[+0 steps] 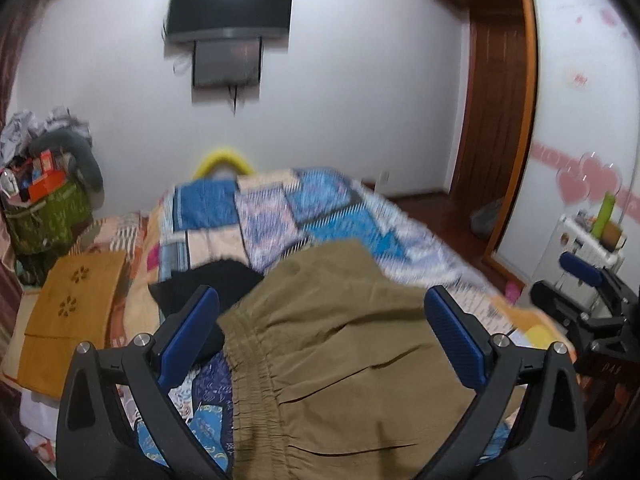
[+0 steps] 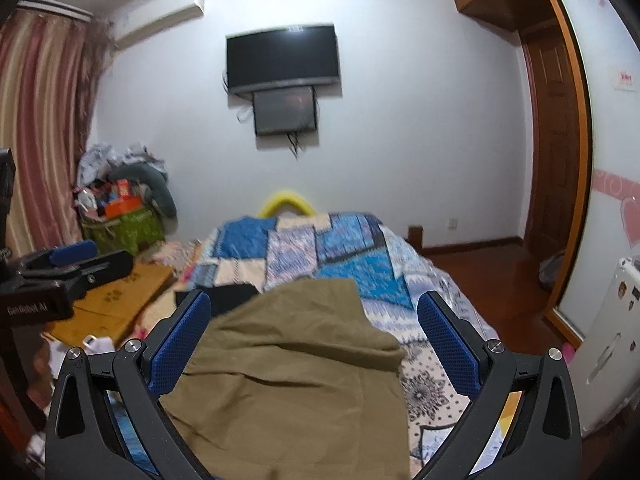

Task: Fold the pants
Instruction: 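Lower the left tool to the elastic waistband while the right tool reaches the pant leg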

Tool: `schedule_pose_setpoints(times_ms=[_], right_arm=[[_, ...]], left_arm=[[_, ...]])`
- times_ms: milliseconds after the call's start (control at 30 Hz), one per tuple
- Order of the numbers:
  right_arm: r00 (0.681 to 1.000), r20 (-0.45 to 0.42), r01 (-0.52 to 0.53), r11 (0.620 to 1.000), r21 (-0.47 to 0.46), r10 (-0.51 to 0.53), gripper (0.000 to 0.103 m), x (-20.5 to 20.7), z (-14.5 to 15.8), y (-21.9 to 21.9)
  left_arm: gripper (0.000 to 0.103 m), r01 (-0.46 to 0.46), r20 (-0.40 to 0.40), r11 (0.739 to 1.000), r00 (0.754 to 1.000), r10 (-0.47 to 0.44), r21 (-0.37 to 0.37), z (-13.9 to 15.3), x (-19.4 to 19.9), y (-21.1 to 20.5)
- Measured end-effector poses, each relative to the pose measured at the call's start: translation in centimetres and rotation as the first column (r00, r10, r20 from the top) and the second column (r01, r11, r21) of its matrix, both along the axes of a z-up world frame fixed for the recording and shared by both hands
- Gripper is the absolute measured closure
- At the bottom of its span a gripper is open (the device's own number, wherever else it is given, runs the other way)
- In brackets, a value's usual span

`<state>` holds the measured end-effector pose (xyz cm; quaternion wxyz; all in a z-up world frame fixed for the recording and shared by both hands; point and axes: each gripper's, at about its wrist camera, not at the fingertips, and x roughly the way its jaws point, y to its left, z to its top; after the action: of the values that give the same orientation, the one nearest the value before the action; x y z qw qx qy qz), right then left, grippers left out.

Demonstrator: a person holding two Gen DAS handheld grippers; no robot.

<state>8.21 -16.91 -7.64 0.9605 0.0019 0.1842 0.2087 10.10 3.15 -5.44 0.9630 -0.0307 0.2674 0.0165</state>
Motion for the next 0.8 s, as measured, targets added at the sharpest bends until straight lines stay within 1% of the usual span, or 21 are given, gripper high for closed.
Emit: schedule_pose_setpoints(times_ms=[100, 167, 200, 233, 267, 300, 367, 400, 433, 467, 500, 533, 567, 600, 633, 667, 800], right_arm=[[0.998, -0.063, 0.007, 1.000, -0.018, -0.008, 0.000, 2.2, -2.0, -0.7], [0.993, -0.117, 0.005, 0.999, -0.043, -0.010, 0.000, 3.8, -3.4, -1.1], [0.987, -0.161, 0.001, 0.998, -0.056, -0.010, 0.000, 5.2, -4.7, -1.4], [0.984, -0.180, -0.003, 0.998, -0.061, -0.008, 0.000, 5.6, -4.9, -1.5], [0.976, -0.219, -0.013, 0.998, -0.065, -0.001, 0.000, 6.7, -5.8, -1.8], [0.970, -0.245, -0.018, 0.997, -0.069, 0.000, 0.000, 7.1, -6.0, -1.8], [0.949, -0.316, -0.035, 0.996, -0.078, 0.008, 0.000, 8.8, -7.5, -2.3], [0.940, -0.340, -0.041, 0.996, -0.082, 0.010, 0.000, 9.5, -8.0, -2.5], [0.928, -0.372, -0.047, 0.995, -0.086, 0.011, 0.000, 10.2, -8.6, -2.6], [0.915, -0.403, -0.055, 0.995, -0.088, 0.014, 0.000, 10.9, -9.3, -2.9], [0.905, -0.425, -0.059, 0.994, -0.089, 0.016, 0.001, 11.5, -9.7, -3.0], [0.892, -0.452, -0.058, 0.994, -0.091, 0.011, 0.002, 12.2, -10.5, -3.3], [0.877, -0.480, -0.063, 0.994, -0.089, 0.012, 0.005, 12.8, -11.2, -3.5], [0.864, -0.503, -0.073, 0.994, -0.083, 0.021, 0.009, 13.4, -11.6, -3.4], [0.848, -0.528, -0.084, 0.994, -0.076, 0.031, 0.013, 14.0, -12.3, -3.4], [0.835, -0.550, -0.091, 0.993, -0.074, 0.035, 0.015, 14.5, -12.8, -3.4], [0.779, -0.623, -0.126, 0.991, -0.051, 0.067, 0.027, 16.2, -14.9, -3.0]], left_arm=[[0.000, -0.025, -0.090, 1.000, 0.996, 0.026, 0.004, -2.1, 3.0, 1.2], [0.000, -0.038, -0.153, 0.999, 0.987, 0.040, 0.015, -3.7, 5.0, 2.2], [0.000, -0.033, -0.193, 0.999, 0.981, 0.037, 0.022, -4.8, 6.3, 2.8], [0.000, -0.032, -0.217, 0.999, 0.975, 0.038, 0.028, -5.6, 7.0, 3.2], [0.000, -0.035, -0.236, 0.999, 0.971, 0.042, 0.036, -6.3, 7.6, 3.6], [0.000, -0.039, -0.246, 0.998, 0.968, 0.049, 0.047, -6.9, 8.1, 3.8], [0.000, -0.040, -0.284, 0.996, 0.957, 0.062, 0.081, -8.4, 9.4, 4.6], [0.000, -0.037, -0.310, 0.996, 0.949, 0.062, 0.086, -9.3, 10.1, 5.0], [0.000, -0.036, -0.329, 0.996, 0.942, 0.063, 0.086, -9.7, 10.6, 5.4], [0.000, -0.036, -0.363, 0.997, 0.930, 0.061, 0.075, -10.6, 11.3, 6.1], [0.004, -0.037, -0.391, 0.997, 0.918, 0.059, 0.065, -11.2, 11.8, 6.6], [0.011, -0.040, -0.421, 0.997, 0.905, 0.062, 0.061, -11.9, 12.3, 7.1], [0.015, -0.043, -0.449, 0.997, 0.891, 0.066, 0.062, -12.5, 12.8, 7.5], [0.018, -0.042, -0.465, 0.997, 0.883, 0.067, 0.063, -12.9, 13.2, 7.7], [0.020, -0.041, -0.491, 0.997, 0.869, 0.068, 0.066, -13.8, 13.7, 8.1], [0.020, -0.040, -0.505, 0.997, 0.860, 0.070, 0.069, -14.3, 13.9, 8.2], [0.020, -0.015, -0.557, 0.998, 0.829, 0.048, 0.065, -16.2, 14.6, 8.4]])
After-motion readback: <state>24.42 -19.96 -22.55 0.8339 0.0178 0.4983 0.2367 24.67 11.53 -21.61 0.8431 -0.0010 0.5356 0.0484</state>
